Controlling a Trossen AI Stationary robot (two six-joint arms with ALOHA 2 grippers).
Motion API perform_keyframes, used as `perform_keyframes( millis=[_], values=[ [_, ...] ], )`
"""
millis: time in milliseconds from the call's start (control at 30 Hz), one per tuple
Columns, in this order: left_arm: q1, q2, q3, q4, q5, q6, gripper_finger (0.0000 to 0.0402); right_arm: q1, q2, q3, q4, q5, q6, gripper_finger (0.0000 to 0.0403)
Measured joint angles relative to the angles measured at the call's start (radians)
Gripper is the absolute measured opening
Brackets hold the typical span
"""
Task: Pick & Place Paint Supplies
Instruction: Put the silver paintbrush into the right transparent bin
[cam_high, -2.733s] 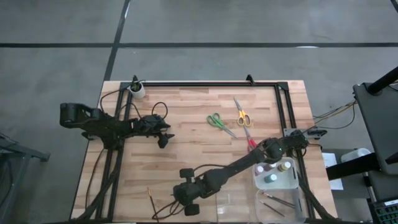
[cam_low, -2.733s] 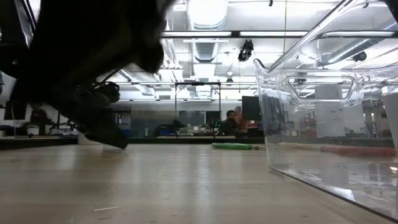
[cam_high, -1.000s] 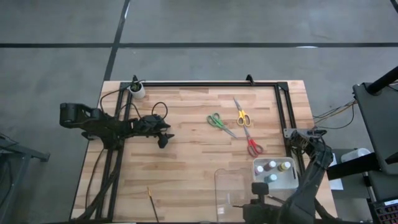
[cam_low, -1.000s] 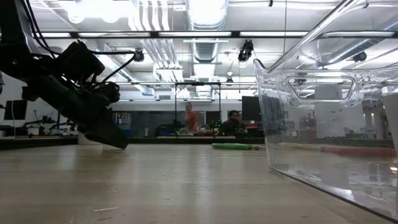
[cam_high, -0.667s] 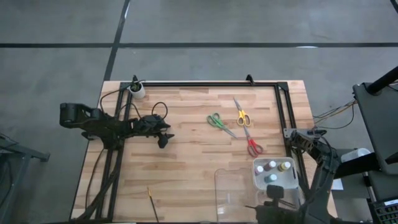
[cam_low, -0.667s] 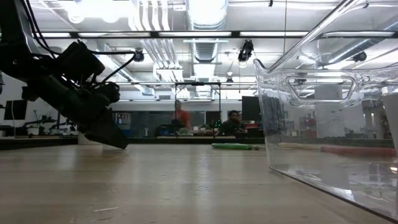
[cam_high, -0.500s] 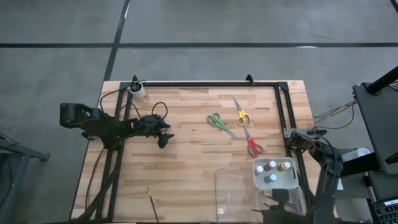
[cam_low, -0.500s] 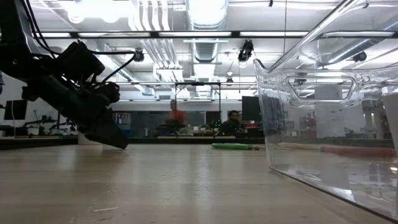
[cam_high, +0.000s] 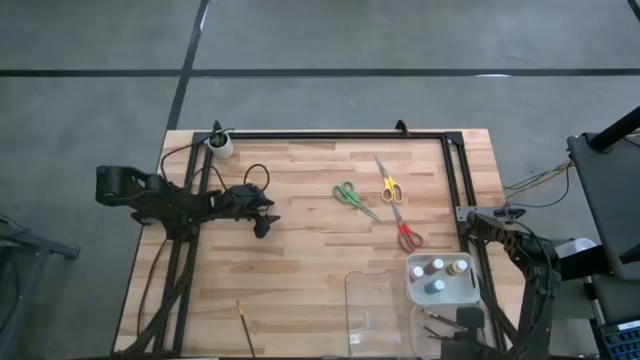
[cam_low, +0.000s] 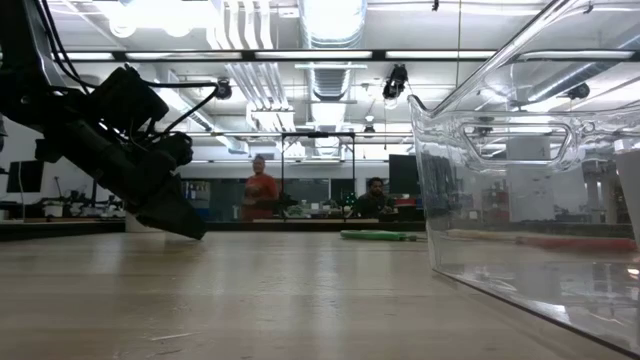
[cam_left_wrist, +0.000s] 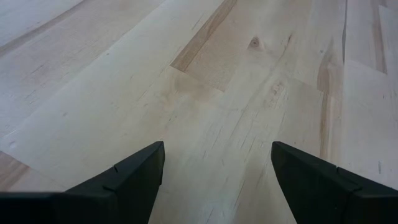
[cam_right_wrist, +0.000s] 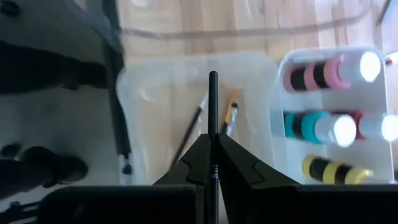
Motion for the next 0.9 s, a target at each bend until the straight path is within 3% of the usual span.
perform_keyframes(
  millis=[333,900],
  values=[
    [0.0,0.0,0.0,0.0,0.0,0.0,0.0303,0.013,-0.031,-0.159,0.061,-0.022,0.022,0.0015],
    [0.0,0.0,0.0,0.0,0.0,0.0,0.0303,0.012,-0.263,-0.585,0.505,-0.021,0.056,0.0015]
  ],
)
